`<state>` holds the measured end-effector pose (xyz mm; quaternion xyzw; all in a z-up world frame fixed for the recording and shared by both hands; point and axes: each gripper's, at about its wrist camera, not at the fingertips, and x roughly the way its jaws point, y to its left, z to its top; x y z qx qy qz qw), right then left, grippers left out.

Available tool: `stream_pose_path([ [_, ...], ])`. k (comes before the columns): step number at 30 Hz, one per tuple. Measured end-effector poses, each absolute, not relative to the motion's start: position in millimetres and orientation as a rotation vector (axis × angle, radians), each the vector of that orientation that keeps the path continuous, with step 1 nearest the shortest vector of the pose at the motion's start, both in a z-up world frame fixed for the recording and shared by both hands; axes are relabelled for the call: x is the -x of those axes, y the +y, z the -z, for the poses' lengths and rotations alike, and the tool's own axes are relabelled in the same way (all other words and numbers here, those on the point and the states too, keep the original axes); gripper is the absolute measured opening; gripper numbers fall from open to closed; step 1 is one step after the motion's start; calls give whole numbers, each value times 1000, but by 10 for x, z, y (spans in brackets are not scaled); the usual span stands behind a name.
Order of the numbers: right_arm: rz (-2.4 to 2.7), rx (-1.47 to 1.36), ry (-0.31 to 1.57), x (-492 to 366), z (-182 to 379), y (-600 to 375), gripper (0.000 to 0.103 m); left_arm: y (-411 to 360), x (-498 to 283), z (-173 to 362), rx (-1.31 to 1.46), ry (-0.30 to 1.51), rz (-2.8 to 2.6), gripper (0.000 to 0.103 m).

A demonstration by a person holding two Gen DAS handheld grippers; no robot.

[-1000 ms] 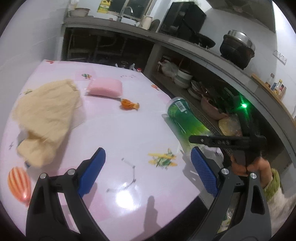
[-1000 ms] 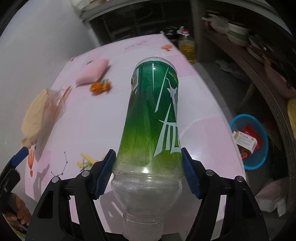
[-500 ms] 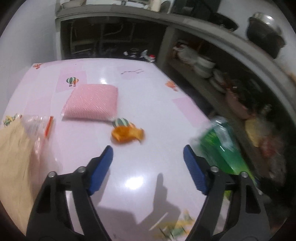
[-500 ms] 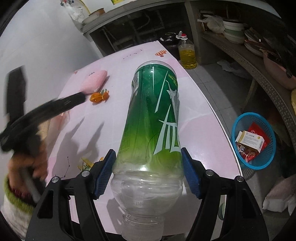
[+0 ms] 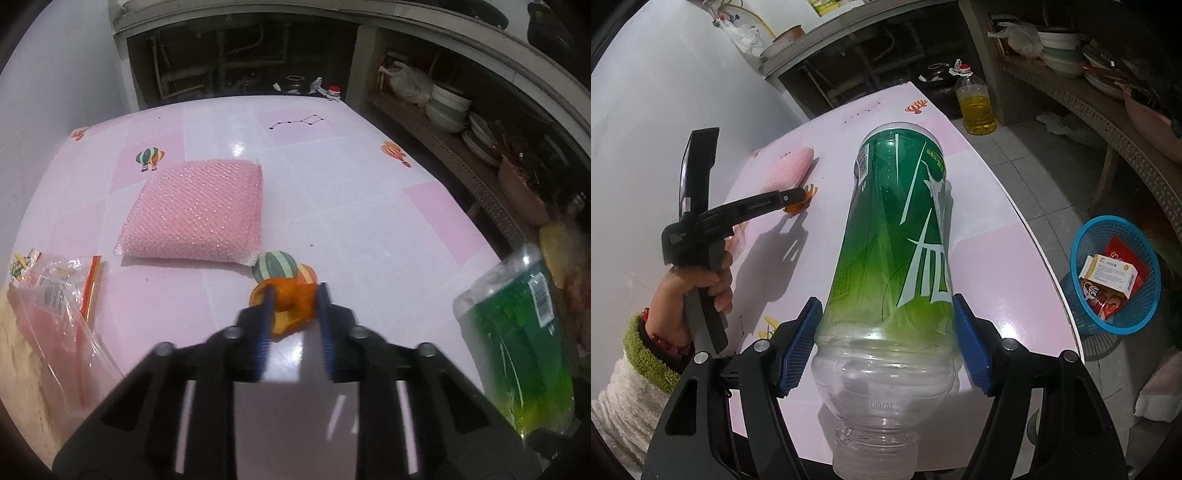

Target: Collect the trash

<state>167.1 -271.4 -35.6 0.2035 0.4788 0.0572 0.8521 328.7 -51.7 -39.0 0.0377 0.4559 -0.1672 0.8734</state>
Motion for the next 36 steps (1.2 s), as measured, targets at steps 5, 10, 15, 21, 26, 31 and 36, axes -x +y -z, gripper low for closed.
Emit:
stream_pose_path([
  [5,-117,-445,1016,-1684,355,-2726,69,-537,-3074,382,-89,954,391,7],
  [10,-111,-439,1036,-1637,340,-2700,69,-453,-2644,317,-55,964,486,6],
  [15,-109,-415,1052,-1541,313,-2660,69,-396,-2051,269,-75,990,606,6],
  [21,-112,-416,1054,-1434,319,-2654,69,-300,-1626,236,-55,997,675,11],
  [26,-99,-416,1056,-1434,314,-2637,69,-174,-1406,64,-23,884,708,34],
  [31,-100,-417,1059,-1431,311,-2630,69,-119,-1353,23,-46,860,690,37],
  [36,-96,-411,1059,-1422,310,-2622,69,-32,-1465,140,-9,917,638,35],
])
